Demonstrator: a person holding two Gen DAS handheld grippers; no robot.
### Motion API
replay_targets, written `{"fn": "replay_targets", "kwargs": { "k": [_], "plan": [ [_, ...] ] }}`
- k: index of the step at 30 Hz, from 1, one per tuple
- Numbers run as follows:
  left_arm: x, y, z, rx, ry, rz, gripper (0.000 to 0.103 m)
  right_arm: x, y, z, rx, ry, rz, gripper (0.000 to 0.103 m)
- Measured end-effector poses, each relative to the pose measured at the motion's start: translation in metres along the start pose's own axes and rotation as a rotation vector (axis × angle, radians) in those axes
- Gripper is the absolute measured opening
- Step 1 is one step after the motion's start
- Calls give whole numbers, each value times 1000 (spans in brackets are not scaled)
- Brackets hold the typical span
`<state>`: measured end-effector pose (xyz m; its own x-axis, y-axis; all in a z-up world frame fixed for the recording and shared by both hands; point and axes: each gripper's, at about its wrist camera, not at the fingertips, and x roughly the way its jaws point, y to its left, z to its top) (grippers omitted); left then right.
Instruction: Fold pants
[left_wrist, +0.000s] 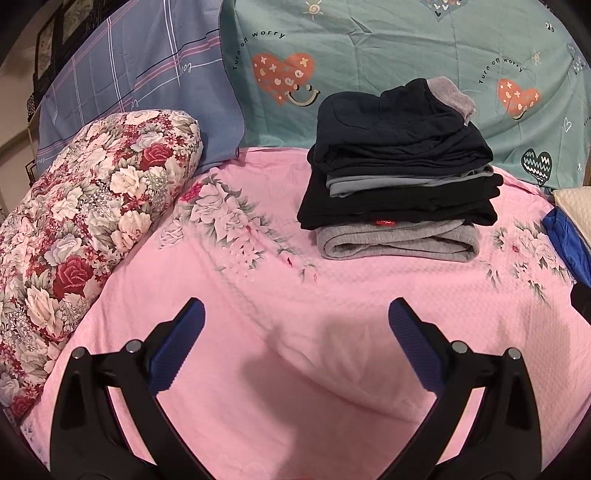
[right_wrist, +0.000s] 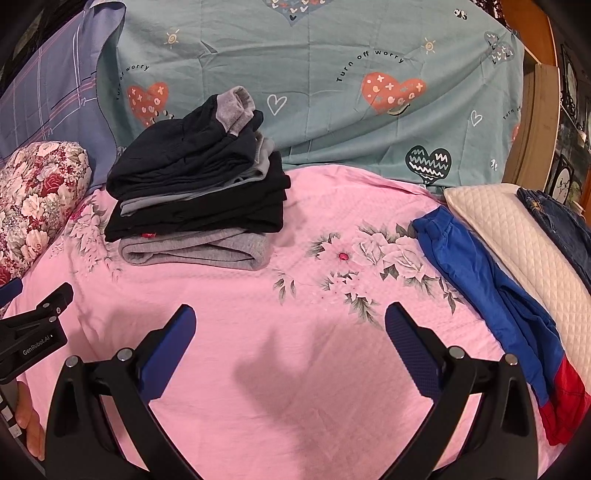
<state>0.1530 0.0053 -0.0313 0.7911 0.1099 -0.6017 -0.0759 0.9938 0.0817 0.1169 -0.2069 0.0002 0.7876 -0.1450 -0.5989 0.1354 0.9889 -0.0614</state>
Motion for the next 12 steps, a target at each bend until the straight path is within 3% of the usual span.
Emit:
{"fn": "replay_targets", "kwargs": {
  "k": [12],
  "plan": [
    [1, -3, -2, 4, 13, -15, 101, -2, 0, 1, 0, -4, 3, 102]
  ]
}}
